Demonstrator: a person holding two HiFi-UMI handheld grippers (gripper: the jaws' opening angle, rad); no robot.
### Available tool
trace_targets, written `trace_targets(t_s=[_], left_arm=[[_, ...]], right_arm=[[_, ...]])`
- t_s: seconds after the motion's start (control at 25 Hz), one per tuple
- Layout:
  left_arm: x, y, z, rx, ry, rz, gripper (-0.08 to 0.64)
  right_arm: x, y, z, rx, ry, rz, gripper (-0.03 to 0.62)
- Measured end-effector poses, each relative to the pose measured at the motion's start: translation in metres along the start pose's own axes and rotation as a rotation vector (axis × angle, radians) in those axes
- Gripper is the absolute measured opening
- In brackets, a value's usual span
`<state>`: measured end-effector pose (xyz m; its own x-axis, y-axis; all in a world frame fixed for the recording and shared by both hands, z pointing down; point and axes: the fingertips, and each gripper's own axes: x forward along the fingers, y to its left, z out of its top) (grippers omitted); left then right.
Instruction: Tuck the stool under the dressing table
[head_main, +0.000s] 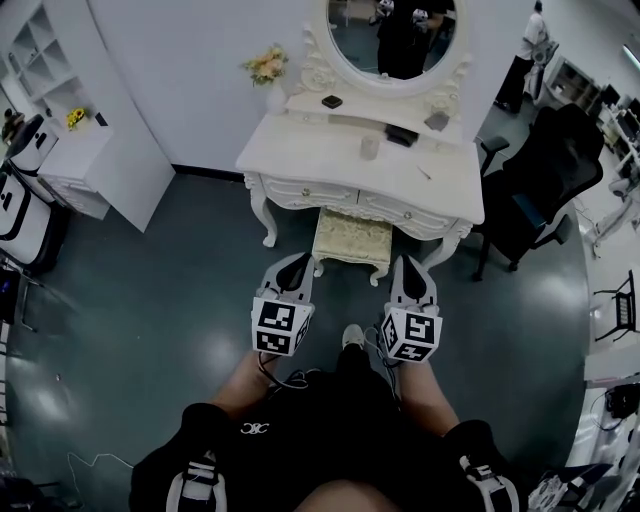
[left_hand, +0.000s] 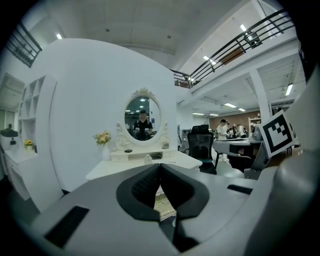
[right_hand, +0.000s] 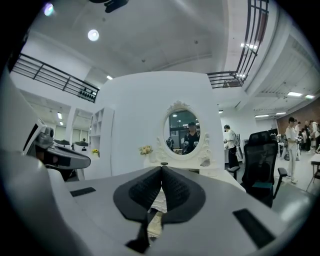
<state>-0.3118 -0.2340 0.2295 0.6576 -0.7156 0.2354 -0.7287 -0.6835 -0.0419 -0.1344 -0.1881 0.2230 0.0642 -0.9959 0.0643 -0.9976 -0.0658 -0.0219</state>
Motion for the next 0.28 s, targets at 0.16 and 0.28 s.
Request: trace_targets(t_s=[0.16,0.28], left_arm=[[-0.008,-0.002,-0.005,0.010,0.004,0.005,0.018],[-0.014,0.001,-0.006,-0.016,-0.004,0.009,0.018]], right_arm=[[-0.006,0.007,-0.001,0.002,-0.008,0.006,0.012],[-0.011,0.013,0.000,0.003,-0.018,0.012,0.012]])
